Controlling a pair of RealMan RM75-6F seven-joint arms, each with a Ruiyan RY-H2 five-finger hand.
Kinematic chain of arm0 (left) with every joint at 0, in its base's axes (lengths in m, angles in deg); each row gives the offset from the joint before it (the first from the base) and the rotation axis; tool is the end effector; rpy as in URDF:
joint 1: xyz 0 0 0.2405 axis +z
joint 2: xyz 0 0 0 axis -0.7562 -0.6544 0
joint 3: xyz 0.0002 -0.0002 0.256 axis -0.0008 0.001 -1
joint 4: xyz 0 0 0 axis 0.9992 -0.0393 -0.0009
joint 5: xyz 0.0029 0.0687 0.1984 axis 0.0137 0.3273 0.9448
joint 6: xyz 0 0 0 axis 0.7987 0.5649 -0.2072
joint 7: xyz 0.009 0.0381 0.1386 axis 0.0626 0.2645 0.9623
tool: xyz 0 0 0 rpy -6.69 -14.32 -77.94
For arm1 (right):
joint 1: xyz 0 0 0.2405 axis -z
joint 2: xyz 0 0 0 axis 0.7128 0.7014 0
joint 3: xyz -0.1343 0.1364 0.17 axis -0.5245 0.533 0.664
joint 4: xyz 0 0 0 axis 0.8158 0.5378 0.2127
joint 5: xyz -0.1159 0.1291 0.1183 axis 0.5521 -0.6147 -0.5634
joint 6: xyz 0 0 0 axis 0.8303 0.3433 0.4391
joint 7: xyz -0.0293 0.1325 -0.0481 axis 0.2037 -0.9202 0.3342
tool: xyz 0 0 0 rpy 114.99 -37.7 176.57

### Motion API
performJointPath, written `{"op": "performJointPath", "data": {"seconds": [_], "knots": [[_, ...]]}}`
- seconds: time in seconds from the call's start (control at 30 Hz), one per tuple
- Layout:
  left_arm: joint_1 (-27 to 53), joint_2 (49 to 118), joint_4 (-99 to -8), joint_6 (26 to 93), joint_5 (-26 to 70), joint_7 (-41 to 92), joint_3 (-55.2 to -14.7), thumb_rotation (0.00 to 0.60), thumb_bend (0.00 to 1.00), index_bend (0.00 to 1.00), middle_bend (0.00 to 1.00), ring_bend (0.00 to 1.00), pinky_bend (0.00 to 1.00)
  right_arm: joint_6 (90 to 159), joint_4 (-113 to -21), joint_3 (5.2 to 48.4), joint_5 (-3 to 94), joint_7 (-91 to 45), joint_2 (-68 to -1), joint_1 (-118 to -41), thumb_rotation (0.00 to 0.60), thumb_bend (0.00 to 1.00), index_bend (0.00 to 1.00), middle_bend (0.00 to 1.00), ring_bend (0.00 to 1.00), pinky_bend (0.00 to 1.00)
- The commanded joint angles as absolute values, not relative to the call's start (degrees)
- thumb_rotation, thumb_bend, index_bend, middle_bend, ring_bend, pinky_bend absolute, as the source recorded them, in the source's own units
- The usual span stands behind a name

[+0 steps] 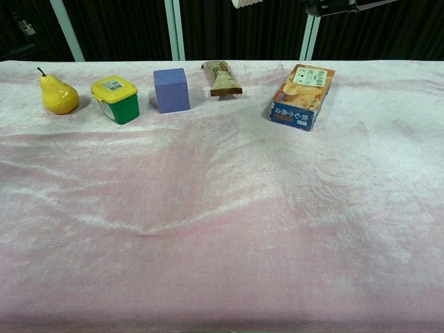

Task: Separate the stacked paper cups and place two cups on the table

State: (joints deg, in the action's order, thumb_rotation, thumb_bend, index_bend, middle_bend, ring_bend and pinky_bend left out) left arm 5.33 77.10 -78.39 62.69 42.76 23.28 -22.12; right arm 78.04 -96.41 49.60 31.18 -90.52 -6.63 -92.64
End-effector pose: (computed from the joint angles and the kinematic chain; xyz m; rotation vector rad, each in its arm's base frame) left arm -0.0502 0.3503 0.0986 -1.7162 -0.8012 -1.6562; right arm -0.0592 -0.3797 0.1331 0.9800 -2.6200 1.4179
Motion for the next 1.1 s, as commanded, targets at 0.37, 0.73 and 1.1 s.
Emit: {"op": "performJointPath", "data": {"seconds": [0.37,0.73,1.1], "knots": [[3.1,79.9,-78.7,62.4,40.3,25.6,-21.9,0.600,0.31,0.39,0.13,0.00,0.00,79.0,-98.5,49.9,24.7,-85.7,-7.0,-93.7,0.600,0.30,0.61,0.45,0.59,0.53],[-0.2,84.5,-76.6,61.8,39.1,27.7,-21.5,0.600,0.31,0.43,0.15,0.00,0.00,79.2,-99.5,50.5,21.7,-82.4,-7.9,-93.7,0.600,0.30,0.61,0.45,0.59,0.53],[-0.7,86.5,-75.2,63.8,40.1,27.7,-22.0,0.600,0.37,0.51,0.17,0.00,0.00,79.2,-100.1,50.9,19.6,-79.6,-7.9,-93.8,0.600,0.31,0.61,0.45,0.59,0.53]]}}
